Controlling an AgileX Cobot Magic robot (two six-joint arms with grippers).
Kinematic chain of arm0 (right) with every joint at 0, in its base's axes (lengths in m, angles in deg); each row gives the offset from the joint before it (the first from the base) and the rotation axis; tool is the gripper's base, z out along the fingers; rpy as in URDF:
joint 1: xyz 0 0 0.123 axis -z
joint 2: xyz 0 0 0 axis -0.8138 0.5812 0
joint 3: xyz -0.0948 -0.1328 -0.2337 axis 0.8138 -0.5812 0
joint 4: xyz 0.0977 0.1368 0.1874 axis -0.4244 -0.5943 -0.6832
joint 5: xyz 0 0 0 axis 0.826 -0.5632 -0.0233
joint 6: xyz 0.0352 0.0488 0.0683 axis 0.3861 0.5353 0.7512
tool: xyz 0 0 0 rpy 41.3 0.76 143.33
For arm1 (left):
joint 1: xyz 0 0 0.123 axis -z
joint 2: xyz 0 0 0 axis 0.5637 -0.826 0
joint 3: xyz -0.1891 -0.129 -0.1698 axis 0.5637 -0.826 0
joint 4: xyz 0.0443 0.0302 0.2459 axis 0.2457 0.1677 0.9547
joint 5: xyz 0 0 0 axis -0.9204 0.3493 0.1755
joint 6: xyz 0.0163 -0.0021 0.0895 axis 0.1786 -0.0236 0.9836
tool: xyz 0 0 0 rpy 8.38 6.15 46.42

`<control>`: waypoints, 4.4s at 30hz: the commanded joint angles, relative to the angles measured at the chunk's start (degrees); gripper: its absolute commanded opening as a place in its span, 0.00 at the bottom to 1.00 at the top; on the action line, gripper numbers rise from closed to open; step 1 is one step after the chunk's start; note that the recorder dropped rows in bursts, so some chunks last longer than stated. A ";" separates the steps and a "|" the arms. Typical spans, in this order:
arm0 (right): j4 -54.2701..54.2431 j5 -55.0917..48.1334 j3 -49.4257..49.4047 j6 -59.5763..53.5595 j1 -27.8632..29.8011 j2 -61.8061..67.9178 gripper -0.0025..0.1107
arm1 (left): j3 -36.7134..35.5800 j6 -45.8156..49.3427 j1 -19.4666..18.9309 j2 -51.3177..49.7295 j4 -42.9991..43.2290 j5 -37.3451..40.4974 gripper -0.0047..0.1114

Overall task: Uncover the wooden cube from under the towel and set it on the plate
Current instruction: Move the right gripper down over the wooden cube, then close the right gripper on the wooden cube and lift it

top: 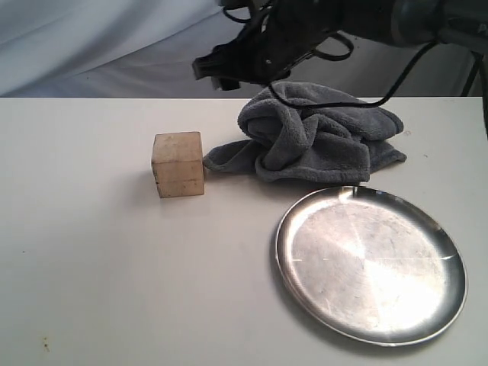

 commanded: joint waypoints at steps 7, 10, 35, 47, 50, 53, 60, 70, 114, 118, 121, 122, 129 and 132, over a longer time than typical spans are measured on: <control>-4.92 12.96 0.08 -0.07 -8.32 3.78 0.73 | -0.25 -0.16 0.05 0.09 0.04 -0.12 0.05; -4.17 14.97 0.08 1.86 -9.00 5.97 0.85 | -0.25 -0.16 0.05 0.09 0.04 -0.12 0.05; 21.17 18.79 0.48 36.54 -12.32 15.05 0.89 | -0.25 -0.16 0.05 0.09 0.04 -0.12 0.05; 25.08 16.21 0.48 40.82 -12.32 17.39 0.89 | -0.25 -0.04 0.05 0.09 0.04 -0.12 0.05; 25.89 14.73 0.48 40.82 -12.42 17.12 0.89 | -0.25 -0.04 0.05 0.09 0.04 -0.12 0.05; 27.73 14.73 0.48 40.82 -12.89 16.09 0.89 | -0.25 -0.04 0.05 0.09 0.04 -0.12 0.05; 30.91 12.68 0.48 42.98 -13.00 13.46 0.89 | -0.25 -0.15 0.05 0.09 0.04 -0.12 0.05; 32.88 10.40 0.48 50.90 -13.00 13.57 0.89 | -0.25 -0.02 0.05 0.09 0.04 -0.12 0.05; 37.70 12.85 0.48 50.28 -14.79 15.57 0.55 | -0.25 -0.16 0.05 0.09 0.04 -0.12 0.05; 37.70 9.59 0.20 46.59 -15.52 14.18 0.54 | -0.25 -0.05 0.05 0.09 0.04 -0.12 0.05; 37.60 5.85 0.20 41.58 -15.91 13.01 0.52 | -0.25 -0.05 0.05 0.09 0.04 -0.12 0.05; 37.27 4.83 0.20 39.52 -16.01 12.55 0.51 | -0.25 -0.05 0.05 0.09 0.04 -0.12 0.05; 33.77 -1.57 0.20 31.95 -16.24 10.23 0.47 | -0.25 -0.17 0.05 0.09 0.04 -0.12 0.05; 31.03 -4.50 0.20 27.60 -16.24 9.49 0.46 | -0.25 -0.17 0.05 0.09 0.04 -0.12 0.05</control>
